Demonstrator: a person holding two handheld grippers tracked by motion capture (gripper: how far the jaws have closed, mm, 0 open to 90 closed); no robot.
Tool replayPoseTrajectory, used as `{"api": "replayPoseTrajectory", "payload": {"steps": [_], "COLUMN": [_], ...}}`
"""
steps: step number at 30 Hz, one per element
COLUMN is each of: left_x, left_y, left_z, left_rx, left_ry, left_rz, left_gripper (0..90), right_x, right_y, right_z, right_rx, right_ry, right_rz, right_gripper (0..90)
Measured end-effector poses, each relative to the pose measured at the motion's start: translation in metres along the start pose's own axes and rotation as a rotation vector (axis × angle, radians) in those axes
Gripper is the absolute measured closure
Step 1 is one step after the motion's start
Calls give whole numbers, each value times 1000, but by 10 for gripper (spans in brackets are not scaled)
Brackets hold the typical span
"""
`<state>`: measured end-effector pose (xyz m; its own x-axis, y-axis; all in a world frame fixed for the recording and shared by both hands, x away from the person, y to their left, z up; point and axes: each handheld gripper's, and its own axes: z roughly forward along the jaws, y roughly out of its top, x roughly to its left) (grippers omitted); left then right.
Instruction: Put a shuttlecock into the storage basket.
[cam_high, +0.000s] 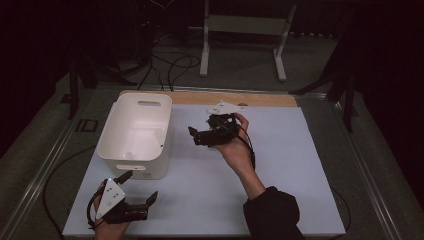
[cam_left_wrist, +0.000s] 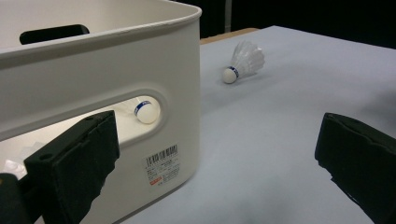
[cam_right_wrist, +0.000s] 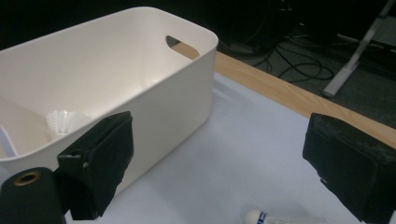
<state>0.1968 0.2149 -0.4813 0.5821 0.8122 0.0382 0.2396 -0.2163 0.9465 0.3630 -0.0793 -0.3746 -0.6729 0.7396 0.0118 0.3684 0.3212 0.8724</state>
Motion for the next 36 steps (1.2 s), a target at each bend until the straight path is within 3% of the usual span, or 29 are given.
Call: {"api": "replayPoseTrajectory", "payload": {"steps": [36], "left_x": [-1], "left_y": [0], "left_z": [1], "left_rx": [-8], "left_ry": [1], "left_rz": [-9], "left_gripper": [4], "right_x": [-34], "right_y": [-37], "right_z": [9], "right_rx": [74], "right_ry": [-58], "right_rz": [77], "right_gripper": [87]}}
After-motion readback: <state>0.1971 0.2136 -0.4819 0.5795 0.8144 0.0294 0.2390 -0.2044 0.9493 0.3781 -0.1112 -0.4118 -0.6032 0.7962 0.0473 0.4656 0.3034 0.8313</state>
